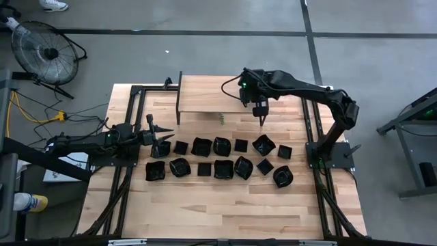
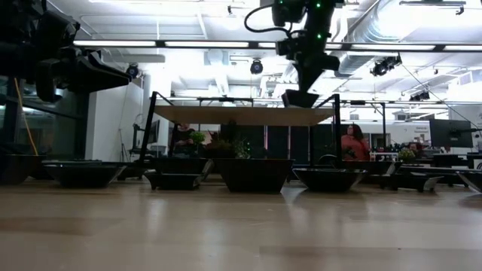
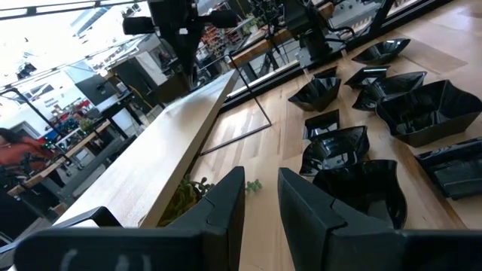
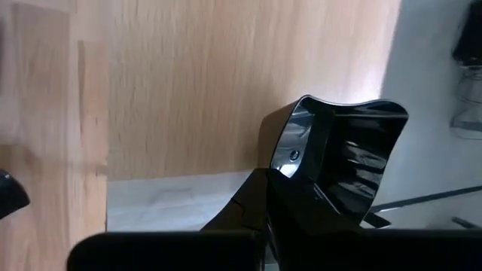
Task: Pick & Place Mini shaped plates
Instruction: Put the distorted square plate on the shelf
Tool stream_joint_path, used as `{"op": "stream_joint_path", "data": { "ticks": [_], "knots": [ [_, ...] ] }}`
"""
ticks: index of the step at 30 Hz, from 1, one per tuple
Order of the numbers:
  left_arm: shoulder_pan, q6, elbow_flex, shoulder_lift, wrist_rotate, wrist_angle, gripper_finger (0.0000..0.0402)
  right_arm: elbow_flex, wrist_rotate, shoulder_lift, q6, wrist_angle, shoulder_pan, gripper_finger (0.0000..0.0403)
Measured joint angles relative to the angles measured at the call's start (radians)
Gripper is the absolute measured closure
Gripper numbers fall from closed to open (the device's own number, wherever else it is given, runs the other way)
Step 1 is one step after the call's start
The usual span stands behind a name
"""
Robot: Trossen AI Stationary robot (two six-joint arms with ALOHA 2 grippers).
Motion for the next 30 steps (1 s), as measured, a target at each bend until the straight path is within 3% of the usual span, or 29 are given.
{"op": "stream_joint_path", "data": {
  "ticks": [30],
  "knots": [
    [0.0,0.0,0.0,0.0,-0.003,0.0,0.0323,0.0,-0.059,0.002,0.037,-0.029,0.001,0.0402]
  ]
}}
